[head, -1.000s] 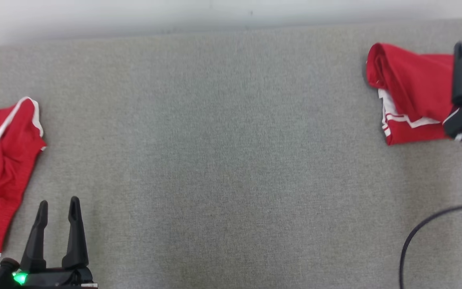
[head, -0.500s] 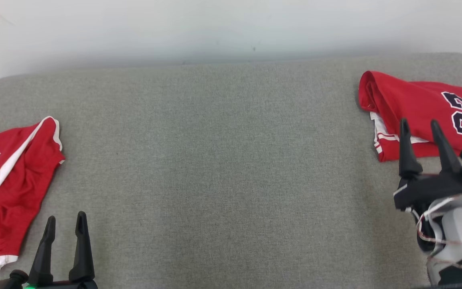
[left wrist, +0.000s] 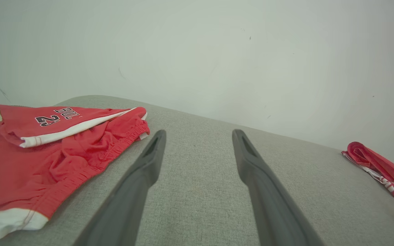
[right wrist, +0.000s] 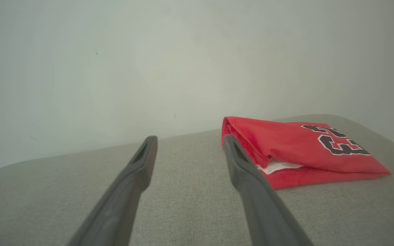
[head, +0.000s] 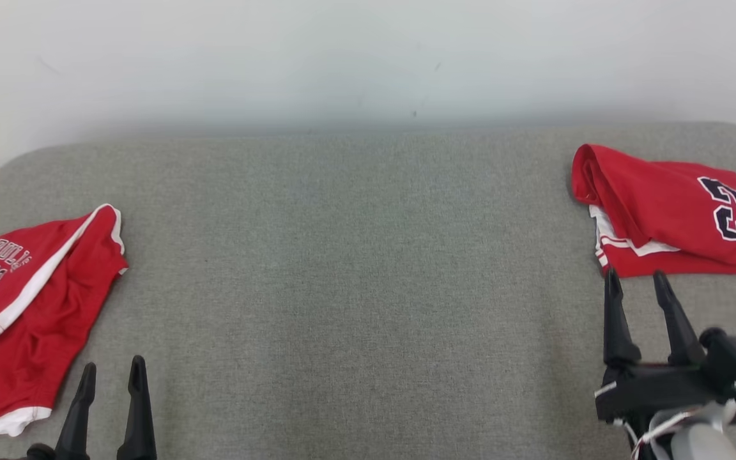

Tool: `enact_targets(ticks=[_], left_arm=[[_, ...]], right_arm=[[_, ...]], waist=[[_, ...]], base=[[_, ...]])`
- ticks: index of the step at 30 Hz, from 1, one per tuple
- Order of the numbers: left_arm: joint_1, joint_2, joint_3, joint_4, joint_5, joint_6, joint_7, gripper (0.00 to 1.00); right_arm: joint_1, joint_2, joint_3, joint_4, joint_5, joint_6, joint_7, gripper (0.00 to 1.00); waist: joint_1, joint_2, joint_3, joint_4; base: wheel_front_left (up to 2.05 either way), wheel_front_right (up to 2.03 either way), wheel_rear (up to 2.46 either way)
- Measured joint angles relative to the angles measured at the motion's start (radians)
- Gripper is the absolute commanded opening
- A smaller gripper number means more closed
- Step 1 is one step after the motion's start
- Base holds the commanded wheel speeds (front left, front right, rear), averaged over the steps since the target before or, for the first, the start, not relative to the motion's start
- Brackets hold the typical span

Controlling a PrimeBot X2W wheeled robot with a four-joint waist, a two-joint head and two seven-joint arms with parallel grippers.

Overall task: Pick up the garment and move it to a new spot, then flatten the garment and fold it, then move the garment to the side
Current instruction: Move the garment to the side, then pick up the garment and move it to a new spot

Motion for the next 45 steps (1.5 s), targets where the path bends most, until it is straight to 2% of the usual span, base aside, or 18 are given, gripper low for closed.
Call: enact_targets(ticks=[4, 11, 21, 37, 45], left_arm=[[0.014, 0.000, 0.000, 0.004, 0.013, 0.000, 0.000, 1.00], [0.032, -0.001, -0.001, 0.016, 0.061, 0.009, 0.000, 1.00], [0.056, -0.001, 0.001, 0.029, 0.146, 0.030, 0.000, 1.00], [0.056, -0.001, 0.020, 0.037, 0.159, 0.041, 0.000, 1.00], [0.058, -0.001, 0.022, 0.036, 0.158, 0.044, 0.000, 1.00]], right_arm=[[0.073, 0.043, -0.004, -0.069, -0.024, 0.000, 0.000, 1.00], [0.161, 0.062, 0.011, -0.145, -0.086, 0.000, 0.000, 1.00], [0.208, 0.088, 0.007, -0.131, -0.105, 0.000, 0.000, 1.00], [0.209, 0.098, -0.010, -0.107, -0.122, 0.000, 0.000, 1.00], [0.210, 0.100, -0.014, -0.106, -0.122, 0.000, 0.000, 1.00]], waist=[[0.0000, 0.0000, -0.021, 0.007], [0.0000, 0.0000, -0.051, 0.016], [0.0001, 0.0001, -0.078, 0.019], [0.0001, 0.0001, -0.082, 0.022], [0.0001, 0.0002, -0.078, 0.044]], base=[[0.00, 0.00, 0.00], [0.00, 0.00, 0.00], [0.00, 0.00, 0.00], [0.00, 0.00, 0.00], [0.00, 0.00, 0.00]])
